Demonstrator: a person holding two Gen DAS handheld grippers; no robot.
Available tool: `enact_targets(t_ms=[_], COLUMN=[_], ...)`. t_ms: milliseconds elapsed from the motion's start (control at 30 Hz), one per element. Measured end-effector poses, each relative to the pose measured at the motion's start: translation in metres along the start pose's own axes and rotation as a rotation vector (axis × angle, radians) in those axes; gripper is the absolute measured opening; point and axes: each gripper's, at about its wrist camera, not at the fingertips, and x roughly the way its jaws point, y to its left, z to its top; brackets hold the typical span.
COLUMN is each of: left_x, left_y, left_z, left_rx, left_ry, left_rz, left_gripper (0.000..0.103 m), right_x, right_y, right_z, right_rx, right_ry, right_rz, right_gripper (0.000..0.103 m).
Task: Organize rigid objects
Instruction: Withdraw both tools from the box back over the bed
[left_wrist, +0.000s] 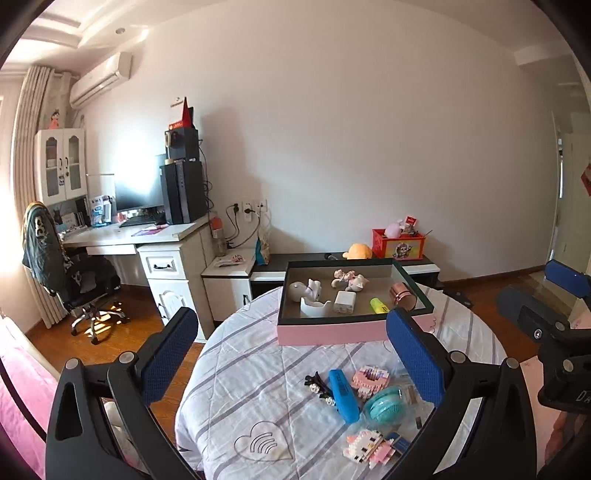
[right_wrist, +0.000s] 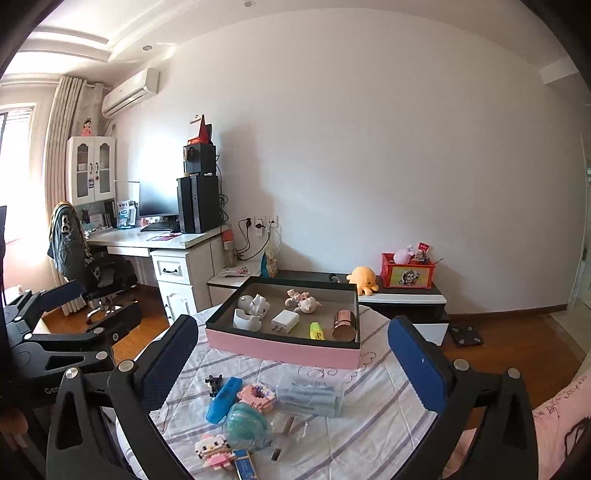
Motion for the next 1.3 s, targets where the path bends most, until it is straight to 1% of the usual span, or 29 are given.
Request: enact_targets(t_ms=[67, 200, 300, 400, 533, 733, 1033, 1167, 1300], left_x=[-0.02, -0.053, -0.072, -0.083, -0.091, -0.092, -0.08, -0.061, -0.033], left_y=[0.0, 0.004, 0.003, 0.003, 0.003, 0.003, 0.003, 0.002, 0.003], left_z=[-0.005, -0.011, -0.013, -0.013, -0.012, -0.013, -0.019, -0.03, -0.049], left_rx=[0.002, -0.021, -0.001, -0.001, -0.004, -0.006, -0.004, -0.005, -0.004], left_ry=[-0.017, -0.035, -0.061, -0.064, -0.077, -0.071, -0.027, 0.026, 0.115], left_rz=[0.007, -0.023, 0.0, -0.003, 0.003, 0.005, -0.009, -0.032, -0.045], left_gripper=[0.103, 0.103, 0.103, 0.103, 0.103, 0.103, 0.103, 0.103, 0.103], right_x=[-0.016, -0.043, -0.058, -0.071, -0.077, -0.074, -0.066, -0.052, -0.023], right_y=[0.006, 0.015, 0.017, 0.021, 0.023, 0.024, 0.025, 0.022, 0.016], right_z=[-0.007, -0.016, -0.016, -0.015, -0.015, -0.016, -0.022, -0.032, -0.056], right_rx=[0.004, 0.001, 0.004, 0.001, -0.008, -0.005, -0.006, -0.004, 0.001], right_ry=[-0.007, -0.012, -0.028, -0.039, -0.044, -0.04, -0.013, 0.031, 0.124], right_rz=[0.006, -0.009, -0.015, -0.022, -0.027, -0.025, -0.026, -0.028, -0.032], right_gripper=[0.103, 0.103, 0.103, 0.103, 0.103, 0.103, 0.103, 0.103, 0.103])
